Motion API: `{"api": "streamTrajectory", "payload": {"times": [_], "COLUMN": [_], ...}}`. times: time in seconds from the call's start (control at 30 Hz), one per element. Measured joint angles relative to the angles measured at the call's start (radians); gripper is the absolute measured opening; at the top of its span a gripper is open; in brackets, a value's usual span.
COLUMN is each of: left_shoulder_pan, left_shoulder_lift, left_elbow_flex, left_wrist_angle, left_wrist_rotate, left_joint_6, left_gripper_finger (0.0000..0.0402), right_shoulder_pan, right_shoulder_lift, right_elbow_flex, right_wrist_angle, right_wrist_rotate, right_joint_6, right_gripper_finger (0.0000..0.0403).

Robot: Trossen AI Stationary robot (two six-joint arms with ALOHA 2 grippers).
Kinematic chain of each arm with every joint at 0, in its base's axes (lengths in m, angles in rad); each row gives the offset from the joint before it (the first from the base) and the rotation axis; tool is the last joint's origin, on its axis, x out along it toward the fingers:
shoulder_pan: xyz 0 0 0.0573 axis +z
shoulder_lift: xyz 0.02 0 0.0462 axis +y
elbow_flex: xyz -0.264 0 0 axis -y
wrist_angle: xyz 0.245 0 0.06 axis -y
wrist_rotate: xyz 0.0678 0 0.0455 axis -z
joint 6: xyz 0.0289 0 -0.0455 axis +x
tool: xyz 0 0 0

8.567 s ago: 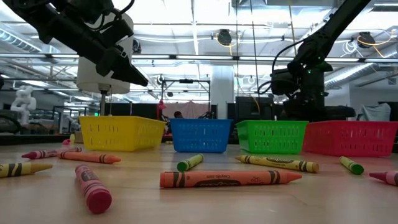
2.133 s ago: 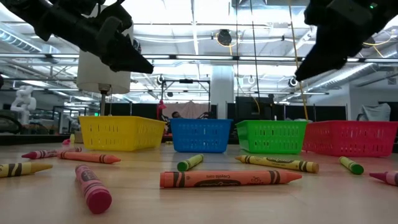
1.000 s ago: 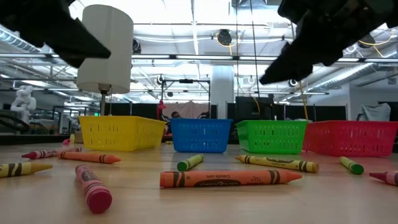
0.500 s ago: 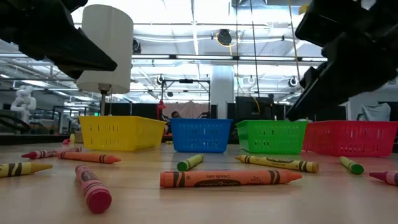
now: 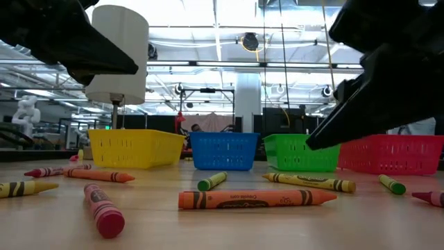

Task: Sort crayons
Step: Put the yellow crayon into the green bin

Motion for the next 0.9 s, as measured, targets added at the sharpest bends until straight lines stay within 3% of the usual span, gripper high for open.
{"api": "streamTrajectory", "payload": {"times": [0.2, 0.47, 0.9], "left_shoulder_pan": [0.0, 0.0, 0.0], "left_shoulder_lift": [0.0, 0.0, 0.0], "left_elbow_flex": [0.0, 0.0, 0.0], "left_wrist_angle": [-0.001, -0.002, -0.002], "left_wrist_rotate": [-0.006, -0.006, -0.021], "left_joint_6": [-0.002, 0.004, -0.003], "left_gripper_finger": [0.0074, 0.0074, 0.0074], "right_shoulder_pan": [-0.001, 0.0, 0.0], "right_shoulder_lift": [0.058, 0.136, 0.156], "right_elbow_flex": [0.069, 0.079, 0.08], "right_wrist_angle": [-0.09, -0.083, -0.09], "right_wrist_rotate": [0.029, 0.043, 0.064], "right_joint_6": [0.124, 0.264, 0.267], "right_gripper_finger": [0.0132, 0.0132, 0.0113]}}
